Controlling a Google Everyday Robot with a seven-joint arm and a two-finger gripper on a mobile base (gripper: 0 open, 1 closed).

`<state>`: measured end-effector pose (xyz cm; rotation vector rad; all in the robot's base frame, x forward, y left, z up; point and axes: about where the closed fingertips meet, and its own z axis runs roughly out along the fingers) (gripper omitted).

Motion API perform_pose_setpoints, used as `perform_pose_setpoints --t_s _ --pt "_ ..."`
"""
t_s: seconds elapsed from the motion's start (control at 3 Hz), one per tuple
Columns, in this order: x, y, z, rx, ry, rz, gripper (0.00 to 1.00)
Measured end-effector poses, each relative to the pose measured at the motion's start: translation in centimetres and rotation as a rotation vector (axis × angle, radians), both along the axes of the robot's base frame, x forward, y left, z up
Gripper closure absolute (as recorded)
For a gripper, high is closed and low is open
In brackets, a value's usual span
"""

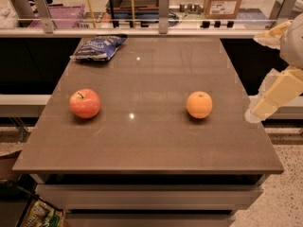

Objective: Move orange near blue chip bag

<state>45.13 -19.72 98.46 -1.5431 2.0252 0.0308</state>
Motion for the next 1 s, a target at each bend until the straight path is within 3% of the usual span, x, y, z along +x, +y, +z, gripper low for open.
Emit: perform_pose_setpoints --t_s 0.67,1.0 --pt "0.3 1.0 -1.8 0.118 -0.09 0.056 0.0" --pt "0.9 0.9 -3.8 0.197 -0.101 0.053 0.0"
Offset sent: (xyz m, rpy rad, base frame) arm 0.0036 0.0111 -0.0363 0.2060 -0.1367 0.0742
